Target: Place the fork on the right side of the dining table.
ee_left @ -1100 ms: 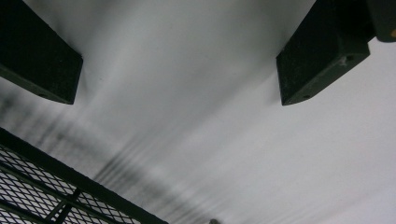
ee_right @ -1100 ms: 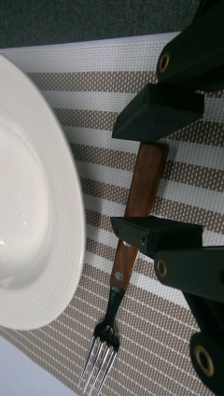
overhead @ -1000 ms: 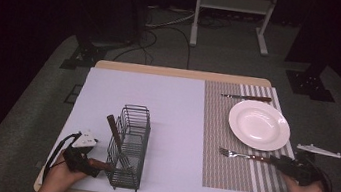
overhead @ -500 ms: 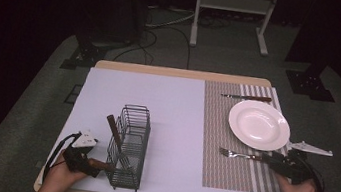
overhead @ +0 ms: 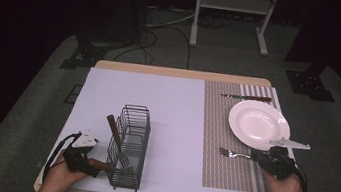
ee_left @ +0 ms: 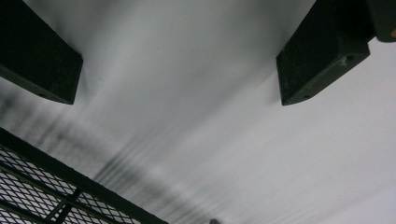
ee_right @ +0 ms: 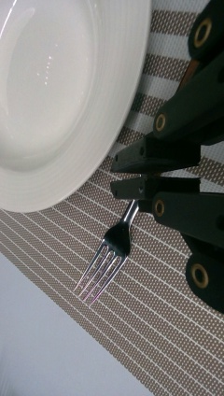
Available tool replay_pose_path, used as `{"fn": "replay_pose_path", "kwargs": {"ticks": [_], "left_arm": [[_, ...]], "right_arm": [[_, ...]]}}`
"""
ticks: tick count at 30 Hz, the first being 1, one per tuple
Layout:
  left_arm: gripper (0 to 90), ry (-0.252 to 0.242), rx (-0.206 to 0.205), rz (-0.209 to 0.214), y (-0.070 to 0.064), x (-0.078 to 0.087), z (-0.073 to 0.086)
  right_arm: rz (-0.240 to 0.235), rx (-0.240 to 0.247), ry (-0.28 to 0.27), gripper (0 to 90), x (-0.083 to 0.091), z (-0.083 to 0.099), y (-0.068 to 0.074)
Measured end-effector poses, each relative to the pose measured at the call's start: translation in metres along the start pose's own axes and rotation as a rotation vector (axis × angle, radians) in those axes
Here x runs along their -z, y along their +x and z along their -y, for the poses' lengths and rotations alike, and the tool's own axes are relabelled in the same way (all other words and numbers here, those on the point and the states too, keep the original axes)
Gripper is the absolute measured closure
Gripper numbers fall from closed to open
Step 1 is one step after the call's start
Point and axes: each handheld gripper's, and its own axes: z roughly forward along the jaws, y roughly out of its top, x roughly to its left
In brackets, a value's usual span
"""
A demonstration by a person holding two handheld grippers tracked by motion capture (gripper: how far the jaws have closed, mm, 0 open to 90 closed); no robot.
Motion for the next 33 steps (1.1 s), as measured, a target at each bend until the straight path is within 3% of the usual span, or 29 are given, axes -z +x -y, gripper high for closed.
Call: {"fn": "replay_pose_path", "kwargs": {"ticks": [8, 21, 25, 28, 33], "left_arm": [[0.0, 0.000, 0.000, 0.000, 0.000, 0.000, 0.000], [0.0, 0.000, 0.000, 0.000, 0.000, 0.000, 0.000], [0.0, 0.000, 0.000, 0.000, 0.000, 0.000, 0.000], [0.0, 0.000, 0.000, 0.000, 0.000, 0.000, 0.000], [0.0, 0.000, 0.000, 0.000, 0.000, 0.000, 0.000]], "right_arm": [[0.018, 0.020, 0.039, 87.1, -0.011, -0.001, 0.002], [0.041, 0.021, 0.041, 89.0, -0.009, 0.001, 0.000], [0.027, 0.042, 0.051, 89.2, -0.014, -0.001, 0.006], [0.045, 0.065, 0.061, 89.7, -0.017, -0.002, 0.010], [0.056, 0.053, 0.063, 89.7, -0.014, 0.000, 0.007]]}}
